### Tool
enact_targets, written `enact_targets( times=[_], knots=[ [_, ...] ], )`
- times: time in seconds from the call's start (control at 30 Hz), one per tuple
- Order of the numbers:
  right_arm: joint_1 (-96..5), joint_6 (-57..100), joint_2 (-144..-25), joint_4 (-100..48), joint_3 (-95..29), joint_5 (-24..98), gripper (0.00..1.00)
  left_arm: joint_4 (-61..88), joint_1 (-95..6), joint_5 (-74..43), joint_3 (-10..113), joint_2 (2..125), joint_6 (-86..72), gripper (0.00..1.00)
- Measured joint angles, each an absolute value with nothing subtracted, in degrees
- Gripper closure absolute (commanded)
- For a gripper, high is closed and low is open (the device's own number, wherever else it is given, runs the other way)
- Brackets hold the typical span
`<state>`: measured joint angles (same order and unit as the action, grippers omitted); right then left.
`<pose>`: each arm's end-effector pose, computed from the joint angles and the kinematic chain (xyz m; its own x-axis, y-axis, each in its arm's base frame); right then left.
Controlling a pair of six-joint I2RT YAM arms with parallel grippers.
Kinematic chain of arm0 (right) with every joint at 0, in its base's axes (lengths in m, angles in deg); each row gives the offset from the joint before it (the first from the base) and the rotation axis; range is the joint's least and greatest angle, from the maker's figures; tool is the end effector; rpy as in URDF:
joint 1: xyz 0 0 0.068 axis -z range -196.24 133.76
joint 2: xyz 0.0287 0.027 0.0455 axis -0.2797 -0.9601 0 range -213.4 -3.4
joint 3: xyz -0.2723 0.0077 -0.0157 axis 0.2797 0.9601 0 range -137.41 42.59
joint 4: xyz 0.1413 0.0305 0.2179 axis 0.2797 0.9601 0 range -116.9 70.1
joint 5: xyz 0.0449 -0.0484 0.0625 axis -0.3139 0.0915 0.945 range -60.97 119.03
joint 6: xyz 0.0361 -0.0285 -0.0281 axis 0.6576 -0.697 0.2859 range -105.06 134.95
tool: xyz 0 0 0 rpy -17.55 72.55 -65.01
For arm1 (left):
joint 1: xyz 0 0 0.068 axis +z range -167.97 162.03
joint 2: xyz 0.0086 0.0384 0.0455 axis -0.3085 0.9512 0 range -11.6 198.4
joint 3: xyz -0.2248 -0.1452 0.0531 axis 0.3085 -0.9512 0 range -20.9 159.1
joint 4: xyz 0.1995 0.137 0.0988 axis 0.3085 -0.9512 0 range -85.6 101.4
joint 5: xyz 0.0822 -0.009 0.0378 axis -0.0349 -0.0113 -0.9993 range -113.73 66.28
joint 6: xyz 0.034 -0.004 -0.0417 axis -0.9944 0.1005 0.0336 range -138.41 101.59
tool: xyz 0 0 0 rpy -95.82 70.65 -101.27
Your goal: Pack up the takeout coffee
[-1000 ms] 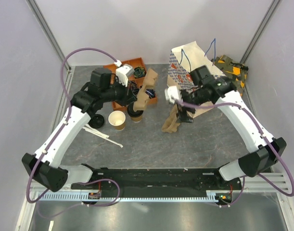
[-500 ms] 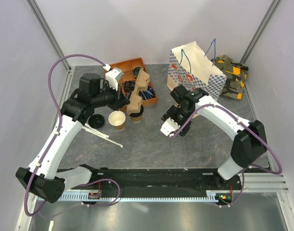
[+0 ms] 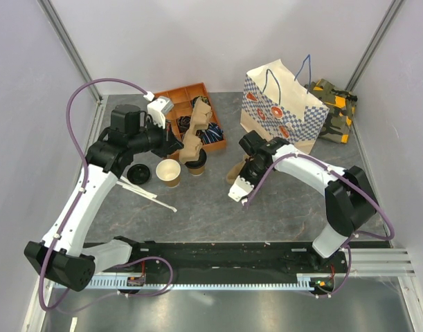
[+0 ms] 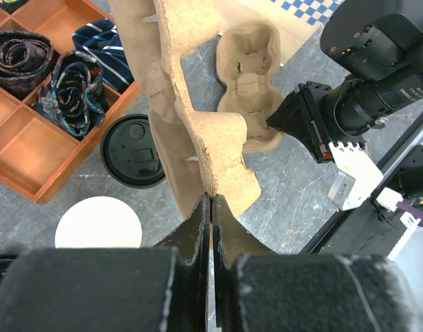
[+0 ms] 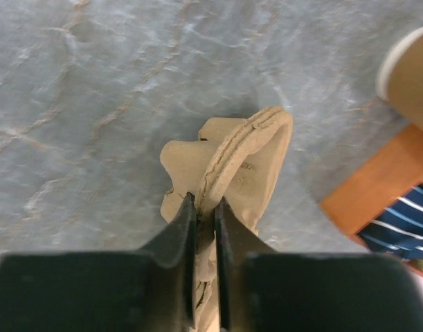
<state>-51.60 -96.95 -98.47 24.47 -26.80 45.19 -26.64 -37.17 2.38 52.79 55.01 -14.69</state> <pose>0.2506 0.1901 0.2190 0.8593 -0.4830 -0.1682 -0.5112 -0.8020 -0.3090 0.2232 -0.0943 0.3911 -0.5272 0.1219 -0.8410 0.6188 0.7333 -0.2816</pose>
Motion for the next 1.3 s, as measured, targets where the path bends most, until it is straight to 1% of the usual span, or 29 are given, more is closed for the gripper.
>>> enact_targets(
  times=[0.1, 0.2, 0.47, 0.5, 0.53, 0.57, 0.6, 0.63, 0.67, 0.73, 0.77, 0.8, 0.83, 0.93, 1.07, 1.17, 1.3],
  knots=[
    [-52.1, -96.9, -98.5, 21.8, -26.8, 45.5, 1.00, -26.6, -36.8, 2.4, 52.8, 55.2, -14.6, 0.98],
    [-52.7, -96.8, -98.5, 18.0, -26.3, 45.7, 1.00, -26.6, -36.5, 2.4, 52.8, 55.5, -14.5, 0.98],
    [-54.9, -94.8, -98.9, -0.6, -18.8, 45.4, 1.00, -26.6, -35.9, 2.4, 52.7, 55.9, -14.4, 0.98],
    [-54.9, -93.9, -99.5, -5.0, -17.2, 45.4, 0.90, -26.6, -35.8, 2.4, 52.7, 55.9, -14.4, 0.98],
    [-54.9, -93.6, -99.7, -6.7, -16.8, 45.3, 0.84, -26.6, -35.7, 2.4, 52.7, 55.9, -14.4, 0.98],
    [-54.9, -93.0, -99.9, -9.1, -16.1, 45.1, 0.64, -26.6, -35.7, 2.4, 52.7, 55.9, -14.4, 0.98],
    [-54.9, -92.4, -100.0, -11.6, -15.3, 44.6, 0.52, -26.6, -35.7, 2.4, 52.6, 55.9, -14.4, 0.98],
    [-54.9, -92.0, -100.0, -14.3, -14.1, 44.2, 0.43, -26.6, -35.7, 2.4, 52.4, 55.9, -14.4, 0.98],
    [-54.9, -91.1, -100.0, -15.7, -13.3, 43.8, 0.30, -26.6, -35.7, 2.4, 52.2, 55.9, -14.4, 0.98],
    [-55.0, -90.0, -99.1, -17.9, -11.3, 43.0, 0.20, -26.6, -35.7, 2.7, 51.9, 55.9, -14.8, 0.98],
    [-55.1, -89.6, -97.9, -18.1, -10.2, 42.5, 0.10, -26.6, -35.7, 3.1, 51.7, 55.9, -15.1, 0.98],
    [-55.3, -89.1, -96.3, -17.7, -9.4, 42.2, 0.05, -26.6, -35.7, 3.5, 51.6, 55.8, -15.5, 0.98],
    [-55.6, -88.3, -94.3, -16.9, -8.9, 42.0, 0.02, -26.6, -35.7, 3.7, 51.4, 55.7, -16.2, 0.98],
    [-56.9, -85.9, -86.6, -14.7, -8.5, 41.7, 0.02, -26.6, -35.7, 4.2, 50.6, 55.1, -18.4, 0.98],
    [-58.6, -77.3, -77.2, -10.2, -10.7, 42.1, 0.02, -26.6, -36.8, 4.4, 49.4, 53.6, -23.6, 0.98],
    [-59.2, -63.1, -75.2, -4.6, -19.0, 42.1, 0.02, -25.8, -40.2, 3.5, 47.2, 51.2, -31.8, 0.98],
    [-59.1, -38.4, -75.2, 1.6, -33.9, 40.8, 0.02, -24.5, -47.4, -0.7, 39.4, 43.4, -47.6, 0.98]
  ],
)
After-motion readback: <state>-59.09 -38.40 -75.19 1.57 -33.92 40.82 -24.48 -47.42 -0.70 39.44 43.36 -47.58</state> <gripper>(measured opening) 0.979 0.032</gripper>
